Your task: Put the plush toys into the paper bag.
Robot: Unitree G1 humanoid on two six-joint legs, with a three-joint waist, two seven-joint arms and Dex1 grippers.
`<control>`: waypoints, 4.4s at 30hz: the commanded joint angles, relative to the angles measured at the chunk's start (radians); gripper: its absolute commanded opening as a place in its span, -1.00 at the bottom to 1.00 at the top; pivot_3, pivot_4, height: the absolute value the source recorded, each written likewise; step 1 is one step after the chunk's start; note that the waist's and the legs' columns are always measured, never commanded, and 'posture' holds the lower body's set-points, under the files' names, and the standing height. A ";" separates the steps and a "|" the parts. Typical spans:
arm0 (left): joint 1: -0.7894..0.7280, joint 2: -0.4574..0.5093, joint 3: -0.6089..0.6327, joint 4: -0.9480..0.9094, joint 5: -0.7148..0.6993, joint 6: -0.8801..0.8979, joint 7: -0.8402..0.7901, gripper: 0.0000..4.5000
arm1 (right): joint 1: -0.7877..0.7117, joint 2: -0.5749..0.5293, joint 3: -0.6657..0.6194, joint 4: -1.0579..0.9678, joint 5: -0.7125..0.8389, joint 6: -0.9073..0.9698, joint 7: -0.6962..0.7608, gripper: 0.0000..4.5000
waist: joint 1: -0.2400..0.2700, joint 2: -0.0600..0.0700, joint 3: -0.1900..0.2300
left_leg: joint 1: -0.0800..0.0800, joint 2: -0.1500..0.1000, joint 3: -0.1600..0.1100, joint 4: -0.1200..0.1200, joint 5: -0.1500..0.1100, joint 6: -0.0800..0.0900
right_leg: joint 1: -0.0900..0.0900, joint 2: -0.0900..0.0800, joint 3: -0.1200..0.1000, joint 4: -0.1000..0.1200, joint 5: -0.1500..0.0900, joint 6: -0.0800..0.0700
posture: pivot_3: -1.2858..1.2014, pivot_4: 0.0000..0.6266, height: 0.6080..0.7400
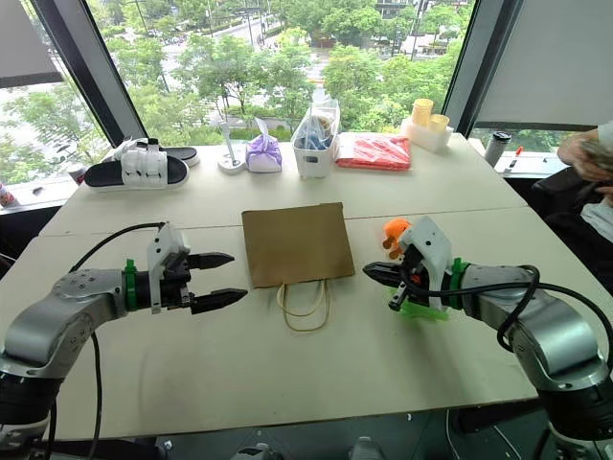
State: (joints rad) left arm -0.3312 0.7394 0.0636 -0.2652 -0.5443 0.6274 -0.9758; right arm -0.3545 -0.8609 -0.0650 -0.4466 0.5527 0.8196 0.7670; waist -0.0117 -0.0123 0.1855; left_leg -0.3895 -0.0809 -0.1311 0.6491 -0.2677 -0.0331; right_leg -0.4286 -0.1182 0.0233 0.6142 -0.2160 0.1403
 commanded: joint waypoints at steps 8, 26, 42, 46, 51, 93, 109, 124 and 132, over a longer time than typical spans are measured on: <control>-0.056 0.018 -0.005 0.022 -0.005 -0.034 -0.057 0.98 | 0.000 -0.011 -0.045 -0.030 -0.008 -0.006 -0.013 -1.00 | 0.004 0.000 0.000 | 0.000 0.000 0.000 0.001 0.000 0.000 | 0.001 0.000 0.000 0.000 0.000 0.000 | 0.03 -0.52 1.00; -0.405 -0.143 -0.316 0.626 0.356 -0.751 -0.387 0.98 | 0.122 0.016 -0.142 -0.099 -0.051 -0.016 -0.142 -1.00 | 0.011 0.000 0.000 | -0.001 -0.004 0.000 0.001 0.000 0.000 | 0.000 -0.001 0.000 -0.001 0.000 0.000 | 0.03 -0.52 1.00; -0.559 -0.354 -0.301 0.986 0.385 -0.928 -0.446 -0.52 | 0.289 0.074 -0.239 -0.265 -0.019 0.062 -0.268 -1.00 | 0.022 0.000 0.000 | -0.001 -0.005 0.000 0.003 0.000 0.000 | 0.001 -0.001 0.000 0.000 0.000 0.000 | 0.03 -0.52 1.00; -0.557 -0.359 -0.240 0.883 0.283 -0.701 -0.449 -0.99 | 0.308 0.136 -0.157 -0.252 -0.036 0.049 -0.296 -1.00 | 0.017 -0.001 0.000 | -0.001 -0.005 -0.001 0.003 0.000 0.000 | 0.001 0.000 0.000 0.002 0.000 0.000 | 0.03 -0.52 1.00; -0.555 -0.357 -0.145 0.704 0.149 -0.393 -0.359 -0.99 | 0.268 0.240 -0.011 -0.188 -0.097 -0.003 -0.343 -1.00 | 0.008 0.000 0.000 | -0.001 -0.005 -0.002 0.003 0.000 0.000 | 0.001 0.000 0.000 0.003 0.000 0.001 | 0.03 -0.52 1.00; -0.339 -0.354 -0.013 0.179 -0.148 0.027 0.048 -1.00 | 0.011 0.387 -0.027 -0.238 -0.297 0.170 -0.341 -0.66 | -0.001 0.000 -0.001 | -0.001 -0.007 -0.007 -0.001 0.004 -0.007 | -0.006 0.000 0.001 0.011 0.000 0.000 | 0.03 -0.52 1.00; -0.342 -0.336 -0.009 0.155 -0.155 0.027 0.059 -1.00 | 0.228 0.216 0.013 -0.006 -0.440 -0.014 -0.374 0.96 | 0.000 0.000 -0.001 | 0.002 -0.006 -0.003 0.000 0.004 -0.006 | 0.000 0.000 0.001 0.005 0.000 0.000 | 0.03 -0.52 1.00; -0.329 -0.326 0.008 0.150 -0.154 0.017 0.084 -1.00 | 0.203 0.176 0.025 0.078 -0.528 -0.170 -0.352 -0.67 | 0.000 -0.001 -0.001 | 0.001 -0.006 -0.003 0.000 0.004 -0.006 | 0.001 0.000 0.001 0.004 0.000 0.000 | 0.03 -0.52 1.00; -0.355 -0.331 0.011 0.164 -0.159 0.024 0.092 -1.00 | 0.014 0.295 0.020 -0.129 -0.306 0.002 -0.267 -0.98 | -0.007 -0.001 -0.001 | 0.002 -0.005 -0.004 0.000 0.004 -0.006 | 0.001 0.000 0.001 0.004 0.000 0.000 | 0.03 -0.52 1.00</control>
State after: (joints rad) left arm -0.6652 0.4023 0.0534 -0.0839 -0.6874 0.6643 -0.8846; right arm -0.2970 -0.5872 -0.0237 -0.5038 0.1807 0.7791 0.4907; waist -0.0190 -0.0129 0.1846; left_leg -0.3877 -0.0861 -0.1353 0.6492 -0.2639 -0.0390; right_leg -0.4282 -0.1176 0.0240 0.6189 -0.2161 0.1402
